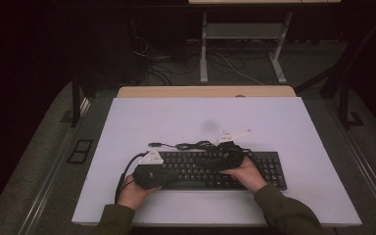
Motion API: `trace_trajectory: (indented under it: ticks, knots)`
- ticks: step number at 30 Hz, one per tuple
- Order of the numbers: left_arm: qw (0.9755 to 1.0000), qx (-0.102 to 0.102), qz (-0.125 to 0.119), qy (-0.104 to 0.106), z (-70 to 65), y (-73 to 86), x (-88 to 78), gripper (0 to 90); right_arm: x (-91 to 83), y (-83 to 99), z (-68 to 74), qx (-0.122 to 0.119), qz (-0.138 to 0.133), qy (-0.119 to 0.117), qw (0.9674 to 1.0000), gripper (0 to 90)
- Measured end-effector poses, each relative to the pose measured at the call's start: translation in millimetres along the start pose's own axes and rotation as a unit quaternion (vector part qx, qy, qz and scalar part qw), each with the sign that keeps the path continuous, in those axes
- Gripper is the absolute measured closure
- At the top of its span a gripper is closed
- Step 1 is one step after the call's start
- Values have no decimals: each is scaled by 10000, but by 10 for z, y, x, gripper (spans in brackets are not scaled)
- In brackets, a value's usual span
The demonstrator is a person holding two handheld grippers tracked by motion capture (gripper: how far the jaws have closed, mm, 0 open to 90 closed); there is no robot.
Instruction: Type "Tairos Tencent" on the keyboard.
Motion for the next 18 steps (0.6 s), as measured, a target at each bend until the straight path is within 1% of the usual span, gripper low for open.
trace_trajectory:
  ticks: [9,10,11,18]
  knots:
    - [10000,40,83,-3,4,19,22,888,0,1,3,1,6,5,10000,282]
    - [9999,72,108,-19,2,26,35,888,1,2,3,2,10,5,10000,282]
    - [9999,57,100,19,7,29,39,888,2,2,2,1,14,6,10000,282]
    - [9999,69,95,6,1,24,36,888,5,0,7,-5,8,-4,10000,281]
Point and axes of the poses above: each handheld gripper's, and its own axes: x roughly forward along the jaws, y roughly out of its underside, z roughly to its left, the point moved 2 cm from there along x, roughly forward along the jaws, and after that the axes turned 10 degrees about -y, right-handed, at the moved point
